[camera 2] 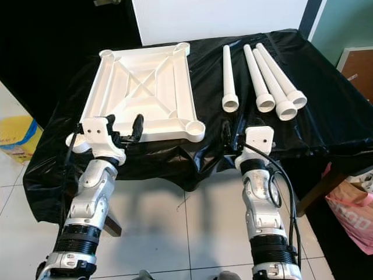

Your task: Building children table

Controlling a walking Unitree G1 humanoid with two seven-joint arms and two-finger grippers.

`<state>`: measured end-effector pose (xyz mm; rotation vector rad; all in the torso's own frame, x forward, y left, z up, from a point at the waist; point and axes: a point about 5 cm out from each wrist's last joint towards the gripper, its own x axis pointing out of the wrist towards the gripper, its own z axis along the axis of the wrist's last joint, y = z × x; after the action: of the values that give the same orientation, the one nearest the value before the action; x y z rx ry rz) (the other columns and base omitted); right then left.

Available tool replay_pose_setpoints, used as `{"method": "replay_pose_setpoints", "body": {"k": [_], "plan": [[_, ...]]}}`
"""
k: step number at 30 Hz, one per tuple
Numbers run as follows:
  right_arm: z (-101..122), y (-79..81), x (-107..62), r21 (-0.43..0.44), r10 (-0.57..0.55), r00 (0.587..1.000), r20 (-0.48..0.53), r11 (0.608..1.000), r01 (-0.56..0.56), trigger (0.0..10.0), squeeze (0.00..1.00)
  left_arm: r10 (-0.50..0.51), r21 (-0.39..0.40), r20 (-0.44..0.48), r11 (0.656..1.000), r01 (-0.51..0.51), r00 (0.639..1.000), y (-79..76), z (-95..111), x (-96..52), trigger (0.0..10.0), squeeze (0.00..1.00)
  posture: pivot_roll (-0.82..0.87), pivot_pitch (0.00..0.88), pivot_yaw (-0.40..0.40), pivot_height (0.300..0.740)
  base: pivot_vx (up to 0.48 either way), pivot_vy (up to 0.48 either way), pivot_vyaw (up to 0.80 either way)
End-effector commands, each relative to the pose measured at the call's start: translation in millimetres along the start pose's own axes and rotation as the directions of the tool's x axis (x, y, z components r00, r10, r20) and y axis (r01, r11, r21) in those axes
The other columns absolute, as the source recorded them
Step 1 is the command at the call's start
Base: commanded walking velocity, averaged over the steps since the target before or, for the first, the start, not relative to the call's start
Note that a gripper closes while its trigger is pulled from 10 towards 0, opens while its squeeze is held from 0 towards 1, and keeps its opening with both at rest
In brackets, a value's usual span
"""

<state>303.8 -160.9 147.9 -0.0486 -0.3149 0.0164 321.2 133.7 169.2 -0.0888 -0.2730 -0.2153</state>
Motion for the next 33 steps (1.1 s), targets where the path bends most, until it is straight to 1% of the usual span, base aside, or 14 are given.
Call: {"method": "replay_pose_setpoints", "body": {"k": [1,6,7,8,11,18,33], "plan": [[1,0.8,-2.4,-0.017,0.01,1.0,0.013,1.0,-0.01,10.0,0.0,-0.013,0.013,-0.025,1.0,0.013,1.0,4.4,-3,-3.3,10.0,0.0,-0.11,0.006,0.059,0.74,0.0,0.0,0.0],[3,-0.7,-1.6,-0.027,-0.006,1.0,0.017,1.0,0.007,10.0,0.0,-0.018,0.023,-0.027,1.0,0.018,0.999,10.6,1,-1.4,10.0,0.0,-0.11,0.008,0.058,0.74,0.0,0.0,0.0],[4,-1.8,-1.2,-0.026,-0.013,1.0,0.016,1.0,0.014,10.0,0.0,-0.015,0.037,-0.025,0.999,0.016,1.0,13.0,3,-0.9,10.0,0.0,-0.11,0.013,0.058,0.74,0.0,0.0,0.0],[4,-1.8,-1.2,-0.026,-0.013,1.0,0.016,1.0,0.014,10.0,0.0,-0.015,0.037,-0.025,0.999,0.016,1.0,13.0,3,-0.9,10.0,0.0,-0.11,0.013,0.058,0.74,0.0,0.0,0.0],[6,-4.7,0.3,-0.025,-0.022,1.0,0.022,0.999,0.022,10.0,0.0,-0.004,0.028,-0.017,1.0,0.004,1.0,19.4,9,-3.5,10.0,0.0,-0.1,0.024,0.055,0.74,0.0,0.0,0.0],[9,-6.2,3.5,-0.037,-0.027,0.999,0.032,0.999,0.028,10.0,0.0,0.02,0.027,-0.006,0.999,-0.019,1.0,21.7,11,-6.9,10.0,0.0,-0.09,0.028,0.043,0.74,0.0,0.0,0.0],[12,-6.3,10.1,-0.051,-0.009,0.999,0.041,0.999,0.011,10.0,0.0,0.034,0.002,-0.004,0.999,-0.034,0.999,22.3,13,-7.0,10.0,0.0,-0.09,0.021,0.022,0.74,0.0,0.0,0.0]]}}
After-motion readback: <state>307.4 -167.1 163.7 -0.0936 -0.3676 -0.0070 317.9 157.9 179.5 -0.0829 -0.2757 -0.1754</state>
